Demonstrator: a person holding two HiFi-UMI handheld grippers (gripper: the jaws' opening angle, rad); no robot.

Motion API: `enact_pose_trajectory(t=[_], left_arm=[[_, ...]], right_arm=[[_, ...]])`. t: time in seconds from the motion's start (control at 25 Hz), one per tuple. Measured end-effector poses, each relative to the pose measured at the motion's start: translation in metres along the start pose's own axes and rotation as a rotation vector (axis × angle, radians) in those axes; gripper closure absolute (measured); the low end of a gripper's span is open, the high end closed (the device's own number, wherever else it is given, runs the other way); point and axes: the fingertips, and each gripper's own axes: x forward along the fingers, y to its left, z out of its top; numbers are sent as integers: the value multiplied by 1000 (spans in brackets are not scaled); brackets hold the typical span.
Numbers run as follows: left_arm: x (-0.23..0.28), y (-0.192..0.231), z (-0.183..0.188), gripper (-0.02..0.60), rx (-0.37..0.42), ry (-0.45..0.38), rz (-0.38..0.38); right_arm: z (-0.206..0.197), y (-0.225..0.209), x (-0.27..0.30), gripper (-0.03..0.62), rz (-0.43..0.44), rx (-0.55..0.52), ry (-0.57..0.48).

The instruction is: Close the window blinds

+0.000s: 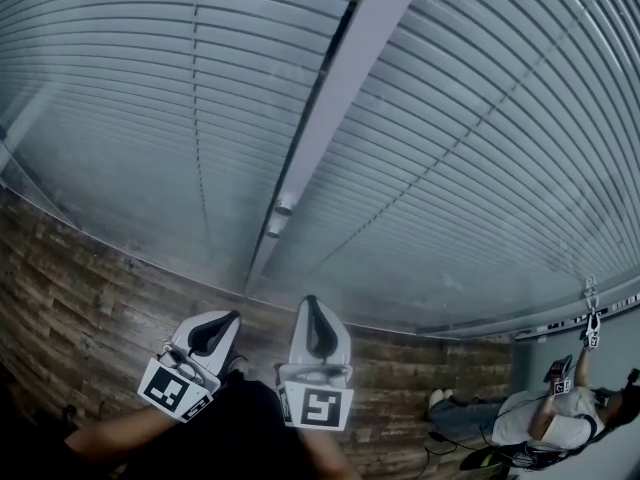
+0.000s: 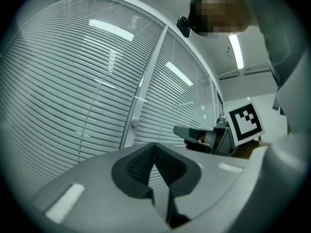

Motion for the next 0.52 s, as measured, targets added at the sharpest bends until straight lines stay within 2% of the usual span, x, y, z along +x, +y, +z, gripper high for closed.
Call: enact_pose_trajectory(t=[0.12, 0.52], left_arm=[[-6, 3, -3, 583, -7, 5, 4], [-8, -5, 8, 583, 50, -5, 2]], right_arm=[[1, 7, -2, 594, 5, 1, 2], [14, 7, -16, 594, 8, 19, -29]])
